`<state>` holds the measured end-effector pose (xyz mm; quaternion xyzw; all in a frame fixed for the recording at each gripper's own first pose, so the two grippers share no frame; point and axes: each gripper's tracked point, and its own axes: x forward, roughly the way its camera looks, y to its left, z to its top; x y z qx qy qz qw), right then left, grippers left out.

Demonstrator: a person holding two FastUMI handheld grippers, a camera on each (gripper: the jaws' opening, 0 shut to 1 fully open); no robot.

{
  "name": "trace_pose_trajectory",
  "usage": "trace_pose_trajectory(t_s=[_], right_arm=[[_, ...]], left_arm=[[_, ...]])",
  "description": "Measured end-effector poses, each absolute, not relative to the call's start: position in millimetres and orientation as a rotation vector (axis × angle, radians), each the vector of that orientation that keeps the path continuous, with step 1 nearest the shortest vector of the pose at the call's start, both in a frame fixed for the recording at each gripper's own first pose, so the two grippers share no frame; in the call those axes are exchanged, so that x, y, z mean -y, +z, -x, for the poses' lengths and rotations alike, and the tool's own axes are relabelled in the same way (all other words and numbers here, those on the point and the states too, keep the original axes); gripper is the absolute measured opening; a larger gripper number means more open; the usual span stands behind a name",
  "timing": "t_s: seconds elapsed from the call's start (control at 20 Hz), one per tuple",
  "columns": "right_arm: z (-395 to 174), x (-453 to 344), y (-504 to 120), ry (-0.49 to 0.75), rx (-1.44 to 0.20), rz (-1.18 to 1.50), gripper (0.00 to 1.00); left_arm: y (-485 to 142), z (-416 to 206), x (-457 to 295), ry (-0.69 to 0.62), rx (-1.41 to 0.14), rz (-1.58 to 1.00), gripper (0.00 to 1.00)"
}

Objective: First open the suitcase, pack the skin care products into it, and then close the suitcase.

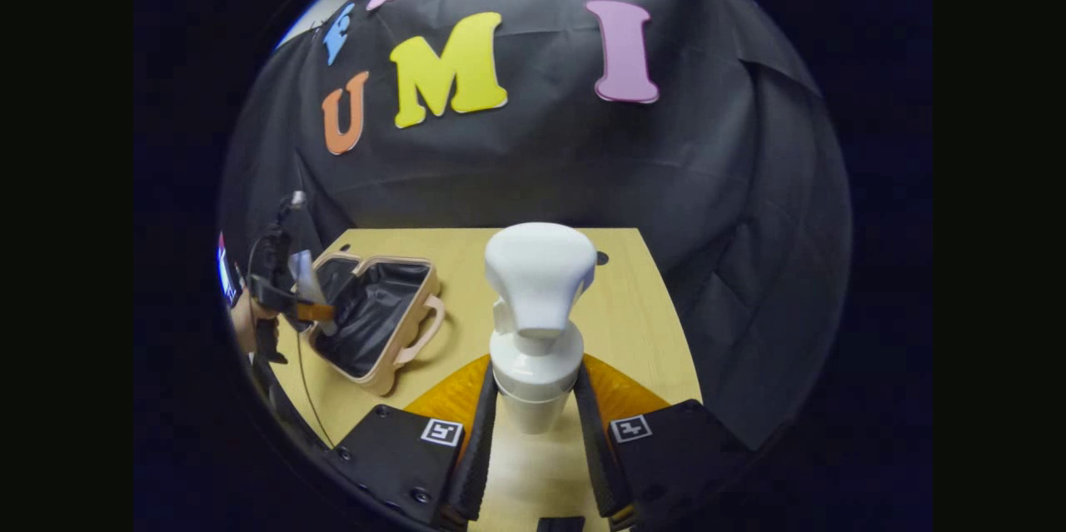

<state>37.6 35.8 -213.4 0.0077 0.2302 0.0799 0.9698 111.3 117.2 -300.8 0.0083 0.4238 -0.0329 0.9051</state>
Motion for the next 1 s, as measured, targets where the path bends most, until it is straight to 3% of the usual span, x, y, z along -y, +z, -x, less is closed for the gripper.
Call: trace_pose_trajectory(t_s=[0.3,1.0], right_arm=[[-34.6,-30.4,-205.7,0.095,-0.446,0.011,0.47],[-46.6,-45.0,-195.3,0.086,-0.453,0.023,0.47]], left_arm=[[-333.1,-100.4,-107.1,-0.103,-1.027,-0.038,0.48],[-357.9,-120.7,-108.8,-0.077,-1.052,-0.029,0.46]])
